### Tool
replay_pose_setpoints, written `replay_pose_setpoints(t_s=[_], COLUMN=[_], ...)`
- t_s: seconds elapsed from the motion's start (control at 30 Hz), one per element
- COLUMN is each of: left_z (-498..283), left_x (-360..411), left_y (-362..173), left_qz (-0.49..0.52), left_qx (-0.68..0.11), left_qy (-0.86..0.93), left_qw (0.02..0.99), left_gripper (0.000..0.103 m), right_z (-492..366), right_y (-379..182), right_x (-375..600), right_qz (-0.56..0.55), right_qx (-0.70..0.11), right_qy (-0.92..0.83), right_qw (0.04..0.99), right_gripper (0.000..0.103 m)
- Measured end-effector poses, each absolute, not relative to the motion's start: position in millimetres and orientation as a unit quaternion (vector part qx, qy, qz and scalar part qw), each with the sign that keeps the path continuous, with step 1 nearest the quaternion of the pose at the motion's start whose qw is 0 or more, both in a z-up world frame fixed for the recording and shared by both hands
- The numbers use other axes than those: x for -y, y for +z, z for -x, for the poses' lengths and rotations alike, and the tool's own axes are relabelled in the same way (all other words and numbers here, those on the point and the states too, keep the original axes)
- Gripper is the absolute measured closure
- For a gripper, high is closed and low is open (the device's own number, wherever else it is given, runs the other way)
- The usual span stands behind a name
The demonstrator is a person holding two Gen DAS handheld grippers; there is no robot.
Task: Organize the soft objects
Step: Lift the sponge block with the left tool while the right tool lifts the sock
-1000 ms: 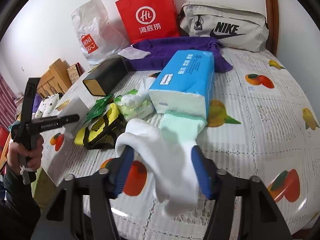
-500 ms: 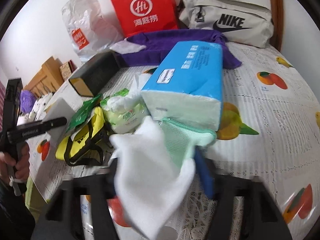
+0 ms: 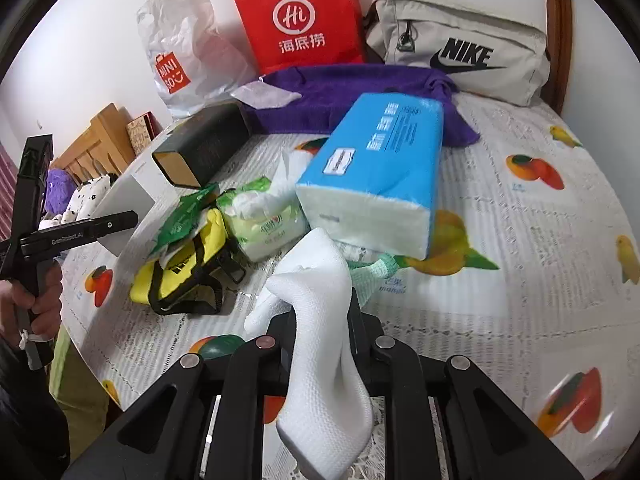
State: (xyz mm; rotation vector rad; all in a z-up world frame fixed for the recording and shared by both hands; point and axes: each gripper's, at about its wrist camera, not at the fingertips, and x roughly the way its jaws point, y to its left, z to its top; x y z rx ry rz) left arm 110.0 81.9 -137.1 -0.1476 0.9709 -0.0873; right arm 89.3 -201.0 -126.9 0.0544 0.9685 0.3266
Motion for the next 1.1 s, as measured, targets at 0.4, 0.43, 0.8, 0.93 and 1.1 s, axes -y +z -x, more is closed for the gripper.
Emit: replay_pose_setpoints(t_s=[0.4, 0.43, 0.8, 0.93, 1.1], left_z=[-121, -125, -165, -184, -210], left_x=[-74, -74, -76, -73, -71], left_y=[-98, -95, -59, -51, -45], left_qz=[0.072, 0.071, 0.065, 0.059, 0.056], left_qx=[-0.448, -0.446, -0.431, -0.428, -0.427], left_qy=[-0.046, -0.046, -0.043, -0.041, -0.041], left_qw=[0.89, 0.891, 0.899, 0.901, 0.902], left_gripper=[0.073, 0.073, 0.073, 0.073, 0.073], right_z=[-93, -96, -144, -168, -197], right_y=[-71, -67, -37, -29, -24], right_x=[211, 212, 216, 212, 209], right_qz=[-0.026, -0.027, -0.029, -0.028, -0.028], right_qx=[-0.43, -0.428, -0.407, -0.401, -0.397], right_qy=[0.145, 0.143, 0.133, 0.135, 0.139], right_qw=[0.89, 0.892, 0.903, 0.906, 0.907], right_gripper=[0.087, 0.087, 0.087, 0.087, 0.087])
